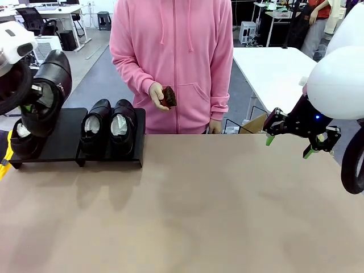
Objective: Organize the shoes by placing them on the stand.
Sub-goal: Place the Shoe from the middle of the table onto the Shoes Stand.
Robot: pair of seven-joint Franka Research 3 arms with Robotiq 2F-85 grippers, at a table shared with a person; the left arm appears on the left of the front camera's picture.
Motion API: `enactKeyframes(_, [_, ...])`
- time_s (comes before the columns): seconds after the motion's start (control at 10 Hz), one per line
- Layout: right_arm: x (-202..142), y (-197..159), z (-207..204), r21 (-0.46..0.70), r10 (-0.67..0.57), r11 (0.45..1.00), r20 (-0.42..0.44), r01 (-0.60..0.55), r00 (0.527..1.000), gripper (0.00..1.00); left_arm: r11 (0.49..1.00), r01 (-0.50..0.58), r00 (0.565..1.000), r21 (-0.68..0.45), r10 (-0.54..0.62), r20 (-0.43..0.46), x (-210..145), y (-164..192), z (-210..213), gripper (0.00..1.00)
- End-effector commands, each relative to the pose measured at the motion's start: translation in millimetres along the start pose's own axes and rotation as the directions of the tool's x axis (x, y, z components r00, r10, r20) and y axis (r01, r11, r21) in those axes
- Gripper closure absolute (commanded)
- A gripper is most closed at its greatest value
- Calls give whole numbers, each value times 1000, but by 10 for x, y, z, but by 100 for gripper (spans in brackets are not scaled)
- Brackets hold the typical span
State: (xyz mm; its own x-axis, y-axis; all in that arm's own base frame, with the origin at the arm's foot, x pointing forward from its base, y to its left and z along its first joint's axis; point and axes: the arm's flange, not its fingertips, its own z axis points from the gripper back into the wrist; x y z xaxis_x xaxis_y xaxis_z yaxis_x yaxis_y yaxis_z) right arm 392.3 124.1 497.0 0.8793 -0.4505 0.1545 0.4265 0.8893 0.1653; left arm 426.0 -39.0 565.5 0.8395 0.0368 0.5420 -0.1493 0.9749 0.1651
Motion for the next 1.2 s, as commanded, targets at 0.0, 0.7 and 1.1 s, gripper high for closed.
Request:
enactKeyframes(0.0, [11, -12, 6, 13, 17, 1000, 0, -17, 1000, 0, 1000, 6, 999, 6, -6, 32, 61, 57, -205, 100])
enactKeyframes(0.7, [11, -12, 6, 13, 17, 1000, 0, -17, 1000, 0, 993, -103, 994, -51, 105, 41, -64, 234, -939, 100])
enactKeyframes(1.1, [11, -12, 6, 13, 17, 1000, 0, -17, 1000, 0, 992, -120, 992, -42, 121, 19, -37, 175, -972, 100])
